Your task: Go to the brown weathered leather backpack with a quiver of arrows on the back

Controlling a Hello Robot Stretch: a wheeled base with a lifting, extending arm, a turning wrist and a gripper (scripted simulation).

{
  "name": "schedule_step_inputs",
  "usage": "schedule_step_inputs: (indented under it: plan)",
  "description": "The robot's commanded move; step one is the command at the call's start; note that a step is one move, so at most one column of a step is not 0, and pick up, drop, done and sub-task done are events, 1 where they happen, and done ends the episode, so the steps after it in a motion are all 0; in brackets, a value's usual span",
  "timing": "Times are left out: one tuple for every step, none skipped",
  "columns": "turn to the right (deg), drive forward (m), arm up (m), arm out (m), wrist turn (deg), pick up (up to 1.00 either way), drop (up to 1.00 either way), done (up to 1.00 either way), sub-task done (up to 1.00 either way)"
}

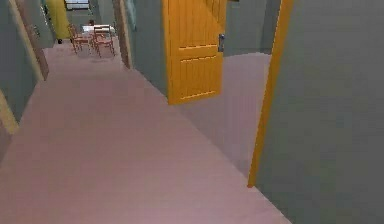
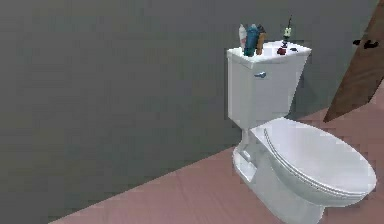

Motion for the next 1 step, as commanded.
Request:
schedule_step_inputs:
  plan:
    - [0.0, 1.00, 0.00, 0.00, 0.0, 0.00, 0.00, 0.00, 0.00]
